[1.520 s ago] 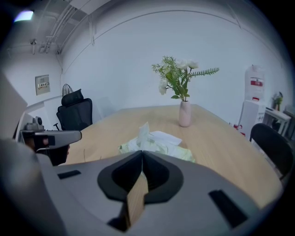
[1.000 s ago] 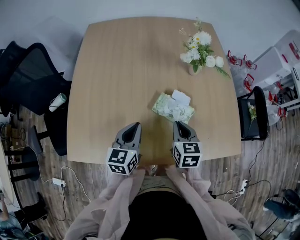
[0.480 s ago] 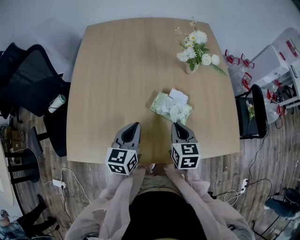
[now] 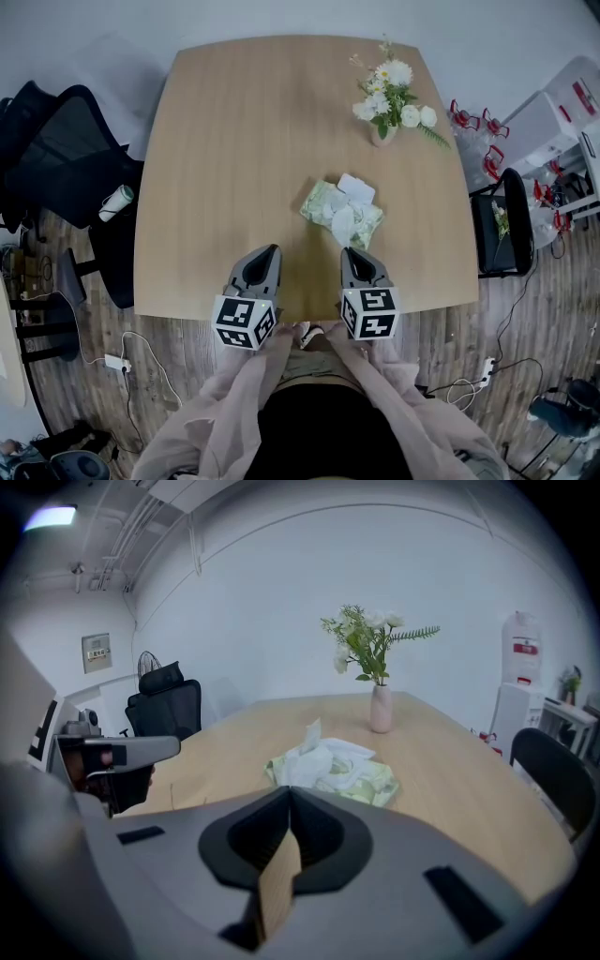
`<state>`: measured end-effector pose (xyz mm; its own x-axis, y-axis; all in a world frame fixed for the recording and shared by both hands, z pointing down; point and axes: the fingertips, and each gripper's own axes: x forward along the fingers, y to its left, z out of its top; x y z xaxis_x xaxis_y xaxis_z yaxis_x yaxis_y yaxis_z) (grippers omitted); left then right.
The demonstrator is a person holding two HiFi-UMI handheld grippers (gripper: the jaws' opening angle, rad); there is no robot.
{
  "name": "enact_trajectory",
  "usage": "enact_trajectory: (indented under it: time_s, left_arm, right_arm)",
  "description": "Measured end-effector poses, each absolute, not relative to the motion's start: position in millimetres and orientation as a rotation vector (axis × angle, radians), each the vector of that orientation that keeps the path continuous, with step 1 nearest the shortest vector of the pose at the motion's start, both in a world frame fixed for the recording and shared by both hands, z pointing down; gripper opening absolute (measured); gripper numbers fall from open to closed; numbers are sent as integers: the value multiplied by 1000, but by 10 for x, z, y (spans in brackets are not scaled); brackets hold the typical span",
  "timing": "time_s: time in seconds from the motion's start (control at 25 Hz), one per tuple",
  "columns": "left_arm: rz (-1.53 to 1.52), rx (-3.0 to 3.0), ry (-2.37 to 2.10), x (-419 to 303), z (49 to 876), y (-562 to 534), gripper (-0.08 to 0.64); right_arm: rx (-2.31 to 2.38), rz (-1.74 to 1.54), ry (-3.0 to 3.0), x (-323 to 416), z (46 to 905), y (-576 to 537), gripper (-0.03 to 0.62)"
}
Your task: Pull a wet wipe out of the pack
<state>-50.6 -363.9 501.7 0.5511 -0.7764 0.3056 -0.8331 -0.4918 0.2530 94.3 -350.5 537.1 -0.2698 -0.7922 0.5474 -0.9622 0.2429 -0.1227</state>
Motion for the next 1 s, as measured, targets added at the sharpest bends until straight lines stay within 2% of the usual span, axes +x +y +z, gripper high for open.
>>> enact_trajectory:
  time_s: [1.0]
  left_arm:
    - [213, 2441, -1316, -524, 4925, -3368, 11]
  right_arm:
    - [1621, 645, -2153, 910, 5311, -3208, 9]
